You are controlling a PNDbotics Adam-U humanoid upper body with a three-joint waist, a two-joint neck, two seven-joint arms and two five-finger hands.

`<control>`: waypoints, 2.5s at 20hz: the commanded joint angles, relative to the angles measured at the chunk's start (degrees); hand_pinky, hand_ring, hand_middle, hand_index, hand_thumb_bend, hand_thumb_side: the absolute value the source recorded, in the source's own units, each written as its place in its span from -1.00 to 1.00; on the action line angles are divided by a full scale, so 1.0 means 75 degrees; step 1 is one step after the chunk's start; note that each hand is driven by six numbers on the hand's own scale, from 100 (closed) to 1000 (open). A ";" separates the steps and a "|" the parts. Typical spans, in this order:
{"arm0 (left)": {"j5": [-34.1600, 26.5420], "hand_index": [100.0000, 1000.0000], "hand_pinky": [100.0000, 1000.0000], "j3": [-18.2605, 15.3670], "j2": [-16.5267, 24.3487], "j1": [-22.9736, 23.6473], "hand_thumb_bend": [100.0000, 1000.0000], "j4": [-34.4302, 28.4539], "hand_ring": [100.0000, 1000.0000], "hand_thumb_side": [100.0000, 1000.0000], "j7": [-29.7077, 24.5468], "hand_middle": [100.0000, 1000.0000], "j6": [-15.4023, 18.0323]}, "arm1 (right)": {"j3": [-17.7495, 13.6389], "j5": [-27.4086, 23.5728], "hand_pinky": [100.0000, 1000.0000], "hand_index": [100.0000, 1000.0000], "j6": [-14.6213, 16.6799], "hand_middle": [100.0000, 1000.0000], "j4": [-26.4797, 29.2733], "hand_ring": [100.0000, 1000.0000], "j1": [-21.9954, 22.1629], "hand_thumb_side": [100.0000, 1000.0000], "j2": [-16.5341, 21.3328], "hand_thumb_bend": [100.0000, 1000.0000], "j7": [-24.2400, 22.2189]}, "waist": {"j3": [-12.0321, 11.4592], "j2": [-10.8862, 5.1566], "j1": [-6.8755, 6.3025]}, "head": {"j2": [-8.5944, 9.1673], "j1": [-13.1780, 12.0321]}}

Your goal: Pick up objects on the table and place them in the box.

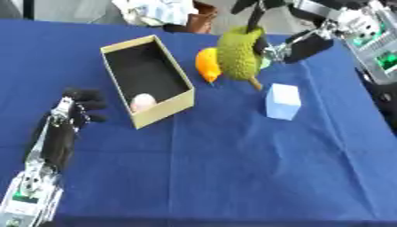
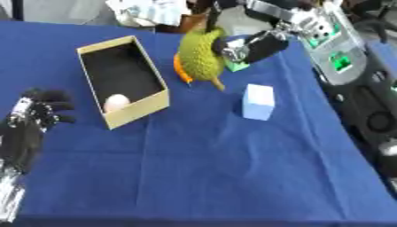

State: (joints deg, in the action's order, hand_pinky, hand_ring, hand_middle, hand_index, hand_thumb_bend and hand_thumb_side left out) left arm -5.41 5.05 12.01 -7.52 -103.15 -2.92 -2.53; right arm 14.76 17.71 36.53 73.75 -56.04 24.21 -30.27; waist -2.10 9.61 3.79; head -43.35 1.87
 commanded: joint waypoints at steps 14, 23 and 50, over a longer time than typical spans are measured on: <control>-0.0135 0.44 0.19 0.0294 -0.0156 -0.0395 -1.00 -0.0193 0.38 0.82 -0.0287 0.27 -0.0018 | -0.1798 0.5362 0.57 -0.08 0.2059 0.50 -0.3344 0.55 -0.1036 -1.00 -0.2939 -1.00 -0.0198 | -0.0643 0.0103 -0.0168 | 0.0409 0.0877; -0.0155 0.44 0.19 0.0324 -0.0193 -0.0447 -1.00 -0.0190 0.38 0.82 -0.0332 0.27 -0.0027 | -0.1883 0.7643 0.60 1.00 0.2059 0.64 -0.3972 0.62 -0.0923 -0.97 -0.3366 -1.00 0.1512 | -0.0746 0.0113 -0.0174 | 0.0450 0.0998; -0.0034 0.44 0.19 0.0074 0.0014 -0.0145 -1.00 -0.0142 0.38 0.83 -0.0095 0.27 0.0019 | -0.0926 0.3251 0.64 1.00 0.2059 0.80 -0.2136 0.74 -0.0465 -0.29 -0.0737 -1.00 0.1299 | -0.0028 -0.0025 -0.0137 | 0.0354 0.0413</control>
State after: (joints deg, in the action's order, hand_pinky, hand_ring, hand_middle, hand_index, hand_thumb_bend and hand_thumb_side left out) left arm -5.95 6.06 11.10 -8.32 -103.31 -3.91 -2.49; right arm 7.39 45.16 49.97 55.41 -58.53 15.90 -16.82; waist -2.31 10.53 3.61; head -40.73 5.21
